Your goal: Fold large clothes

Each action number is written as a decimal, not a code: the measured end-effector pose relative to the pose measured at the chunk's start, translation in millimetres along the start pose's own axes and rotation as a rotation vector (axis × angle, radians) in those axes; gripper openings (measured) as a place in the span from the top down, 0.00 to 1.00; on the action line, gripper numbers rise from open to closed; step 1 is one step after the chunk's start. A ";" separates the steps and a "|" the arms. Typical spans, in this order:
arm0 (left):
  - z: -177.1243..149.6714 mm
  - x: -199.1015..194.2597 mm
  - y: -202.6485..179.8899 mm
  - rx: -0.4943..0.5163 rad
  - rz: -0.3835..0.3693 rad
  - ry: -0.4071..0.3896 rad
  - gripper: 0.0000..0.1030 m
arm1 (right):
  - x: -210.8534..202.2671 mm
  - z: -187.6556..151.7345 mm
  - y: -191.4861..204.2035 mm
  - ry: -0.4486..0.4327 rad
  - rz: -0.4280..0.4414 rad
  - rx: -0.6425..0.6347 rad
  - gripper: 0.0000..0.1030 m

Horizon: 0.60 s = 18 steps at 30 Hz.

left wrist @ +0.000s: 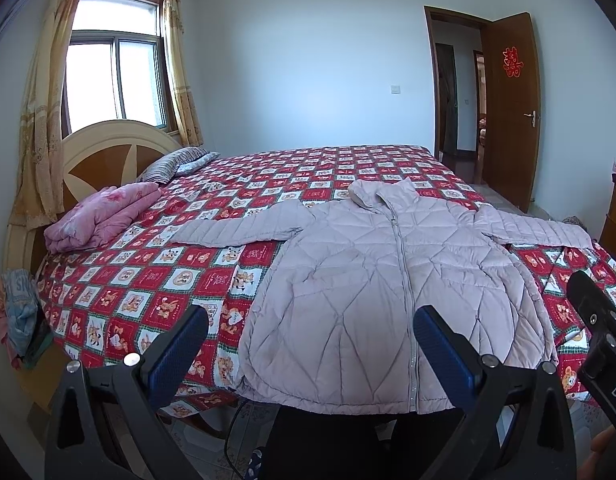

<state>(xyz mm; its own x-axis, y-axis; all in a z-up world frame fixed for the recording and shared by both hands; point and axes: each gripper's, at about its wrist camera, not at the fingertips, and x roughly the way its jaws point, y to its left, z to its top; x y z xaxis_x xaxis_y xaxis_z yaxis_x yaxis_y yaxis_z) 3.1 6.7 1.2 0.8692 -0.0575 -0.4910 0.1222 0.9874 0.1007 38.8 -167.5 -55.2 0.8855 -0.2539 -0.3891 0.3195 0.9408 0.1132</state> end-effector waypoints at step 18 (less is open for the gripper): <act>-0.2 -0.6 0.2 -0.001 -0.001 0.001 0.01 | 0.1 -3.3 6.1 0.023 0.008 0.002 0.00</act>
<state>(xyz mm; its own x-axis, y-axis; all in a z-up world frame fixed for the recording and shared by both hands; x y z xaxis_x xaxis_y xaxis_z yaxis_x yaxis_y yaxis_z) 2.5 7.0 1.3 0.8687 -0.0584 -0.4918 0.1227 0.9874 0.0995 39.8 -161.1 -57.6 0.8800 -0.2406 -0.4095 0.3128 0.9424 0.1183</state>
